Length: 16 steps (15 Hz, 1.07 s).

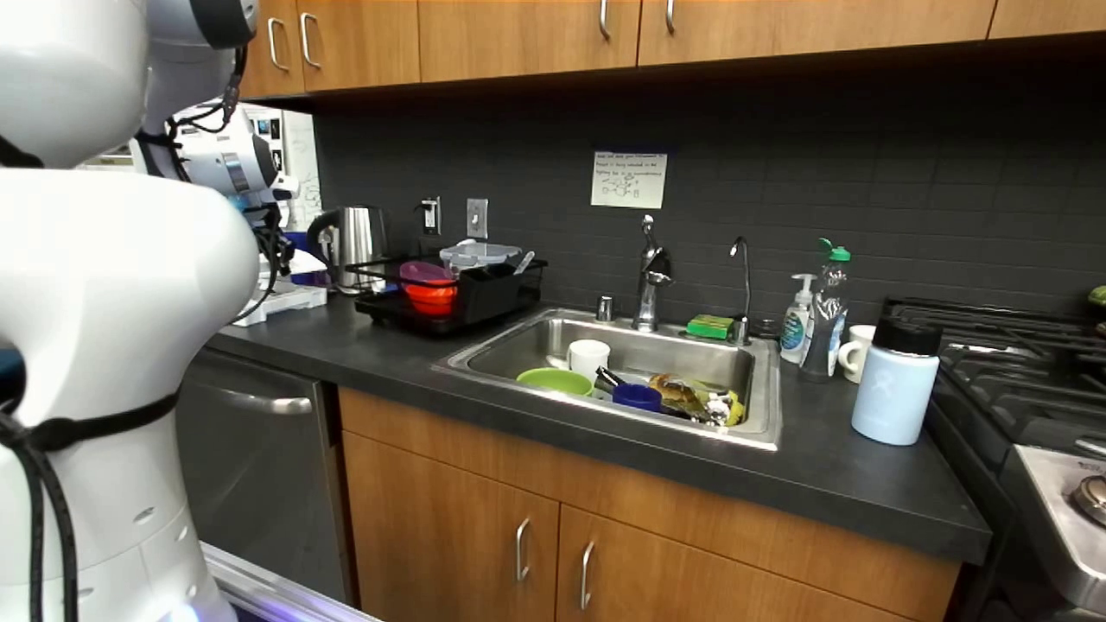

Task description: Open the white object and put the white item on the counter

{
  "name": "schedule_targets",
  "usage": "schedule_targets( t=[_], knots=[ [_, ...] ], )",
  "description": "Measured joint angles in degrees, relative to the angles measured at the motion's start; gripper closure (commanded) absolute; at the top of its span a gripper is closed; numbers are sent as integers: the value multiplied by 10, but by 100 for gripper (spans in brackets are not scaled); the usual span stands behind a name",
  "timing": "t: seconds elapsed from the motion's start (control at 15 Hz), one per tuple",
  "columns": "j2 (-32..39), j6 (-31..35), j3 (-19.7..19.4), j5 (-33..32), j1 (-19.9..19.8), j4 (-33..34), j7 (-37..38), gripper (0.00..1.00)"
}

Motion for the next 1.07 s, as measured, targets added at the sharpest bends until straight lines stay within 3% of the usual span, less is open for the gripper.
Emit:
schedule_targets(
  t=[0.47,1.07],
  knots=[
    [-93,14,-1,-29,-14,-94,0,95],
    [-207,62,4,-100,-102,-245,13,95]
  ],
)
